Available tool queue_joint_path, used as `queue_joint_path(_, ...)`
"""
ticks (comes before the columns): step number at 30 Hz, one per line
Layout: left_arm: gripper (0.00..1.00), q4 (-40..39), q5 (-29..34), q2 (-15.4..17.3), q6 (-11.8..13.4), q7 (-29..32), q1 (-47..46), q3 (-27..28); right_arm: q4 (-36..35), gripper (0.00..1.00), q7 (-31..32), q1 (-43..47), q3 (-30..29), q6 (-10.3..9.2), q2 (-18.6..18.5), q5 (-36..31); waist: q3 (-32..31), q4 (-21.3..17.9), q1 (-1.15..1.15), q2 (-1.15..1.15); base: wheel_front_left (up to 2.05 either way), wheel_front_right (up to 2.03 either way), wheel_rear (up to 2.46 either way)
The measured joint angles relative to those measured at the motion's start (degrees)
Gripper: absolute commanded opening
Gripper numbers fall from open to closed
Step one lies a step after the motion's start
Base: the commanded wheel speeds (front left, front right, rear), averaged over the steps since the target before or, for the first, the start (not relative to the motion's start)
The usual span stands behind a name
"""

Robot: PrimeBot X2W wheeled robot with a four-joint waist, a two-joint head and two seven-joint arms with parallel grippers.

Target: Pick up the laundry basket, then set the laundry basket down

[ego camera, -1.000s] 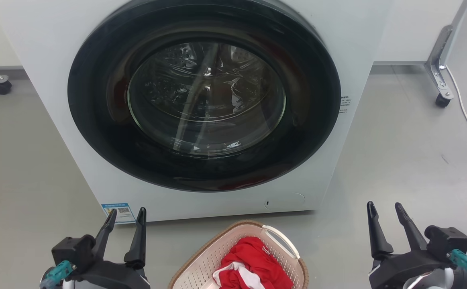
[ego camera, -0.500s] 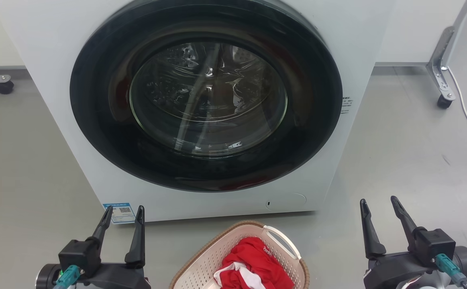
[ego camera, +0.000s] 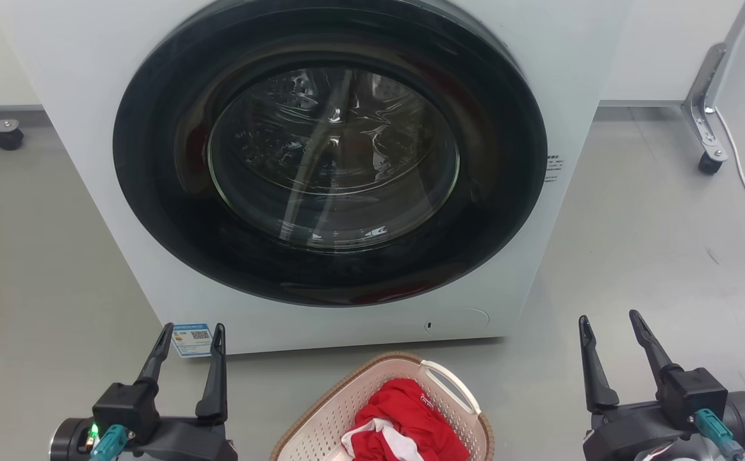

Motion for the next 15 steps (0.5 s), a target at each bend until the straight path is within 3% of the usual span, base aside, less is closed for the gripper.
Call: queue_joint_path(15, 1.00, 0.0, 0.0, 0.0, 0.3, 0.6, 0.3, 0.2, 0.0, 1.00, 0.0, 0.2, -0.4, 0.00, 0.1, 0.2, 0.2, 0.1, 0.00, 0.00, 0.00, 0.00, 0.00)
